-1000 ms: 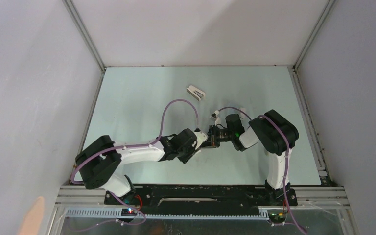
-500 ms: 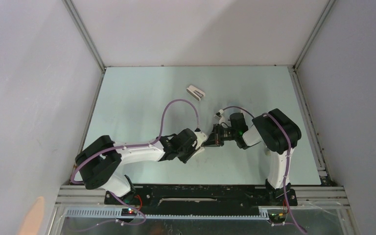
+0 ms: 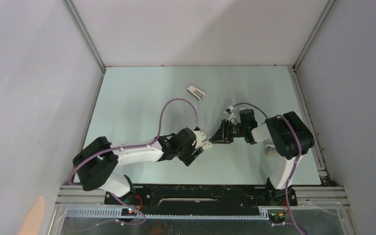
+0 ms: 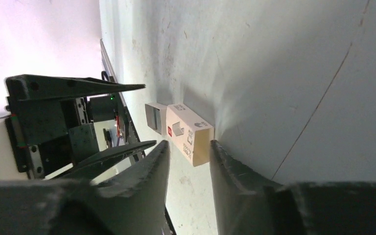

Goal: Load the staples into the stapler

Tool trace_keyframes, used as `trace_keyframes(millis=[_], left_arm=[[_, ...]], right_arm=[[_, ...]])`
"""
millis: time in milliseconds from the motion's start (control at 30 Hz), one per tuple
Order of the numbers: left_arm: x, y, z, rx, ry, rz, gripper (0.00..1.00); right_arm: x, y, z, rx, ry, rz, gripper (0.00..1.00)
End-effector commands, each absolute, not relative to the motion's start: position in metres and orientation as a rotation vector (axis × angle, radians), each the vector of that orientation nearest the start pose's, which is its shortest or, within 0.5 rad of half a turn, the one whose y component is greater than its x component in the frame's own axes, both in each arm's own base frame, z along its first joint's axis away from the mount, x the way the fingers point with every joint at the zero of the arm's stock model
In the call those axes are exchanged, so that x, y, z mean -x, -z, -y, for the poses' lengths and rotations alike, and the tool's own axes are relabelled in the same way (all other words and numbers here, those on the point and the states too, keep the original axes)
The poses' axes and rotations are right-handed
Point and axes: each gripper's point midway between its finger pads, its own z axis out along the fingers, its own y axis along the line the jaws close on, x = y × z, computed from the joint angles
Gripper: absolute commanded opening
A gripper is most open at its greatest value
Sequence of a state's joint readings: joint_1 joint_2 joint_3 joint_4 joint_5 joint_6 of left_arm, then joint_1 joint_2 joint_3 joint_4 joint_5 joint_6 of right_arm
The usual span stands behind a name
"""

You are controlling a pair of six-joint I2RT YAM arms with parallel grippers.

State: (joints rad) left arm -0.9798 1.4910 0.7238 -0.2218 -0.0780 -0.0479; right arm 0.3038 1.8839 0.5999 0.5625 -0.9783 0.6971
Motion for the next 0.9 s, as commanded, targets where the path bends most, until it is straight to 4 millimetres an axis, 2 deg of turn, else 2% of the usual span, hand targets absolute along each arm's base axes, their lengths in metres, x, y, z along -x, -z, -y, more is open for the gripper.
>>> trace_keyframes(millis=[0,133,200,333,467,600,733,867], left_arm=[[-0.201,-0.060,0.269,-1.002,0.346,-2.217,0.80],[-0.218,-0.102,0.258,-0.796,0.289,-2.167,0.92],[-0.226,-0.123,0.245,-0.671,0.239,-2.152,0.98],[-0.234,-0.162,0.210,-0.423,0.176,-2.131,1.00],[-0.237,-0.194,0.164,-0.146,0.165,-2.144,1.00],[-0.228,-0.213,0.121,0.056,0.155,-2.146,1.00],[-0.219,-0.230,0.100,0.107,0.229,-2.090,1.00],[-0.216,-0.242,0.085,0.086,0.213,-2.048,1.00]], right_arm=[[-0.266,-0.039,-0.241,0.128,-1.464,-2.417,0.48],[-0.271,-0.048,-0.221,0.066,-1.224,-2.456,0.69],[-0.274,-0.061,-0.208,0.032,-1.066,-2.443,0.78],[-0.269,-0.074,-0.167,-0.105,-0.702,-2.474,0.91],[-0.264,-0.094,-0.114,-0.292,-0.361,-2.420,0.97],[-0.245,-0.113,-0.063,-0.496,-0.116,-2.341,0.99],[-0.220,-0.110,-0.018,-0.766,0.057,-2.311,0.99],[-0.204,-0.101,0.013,-1.020,0.169,-2.271,0.99]])
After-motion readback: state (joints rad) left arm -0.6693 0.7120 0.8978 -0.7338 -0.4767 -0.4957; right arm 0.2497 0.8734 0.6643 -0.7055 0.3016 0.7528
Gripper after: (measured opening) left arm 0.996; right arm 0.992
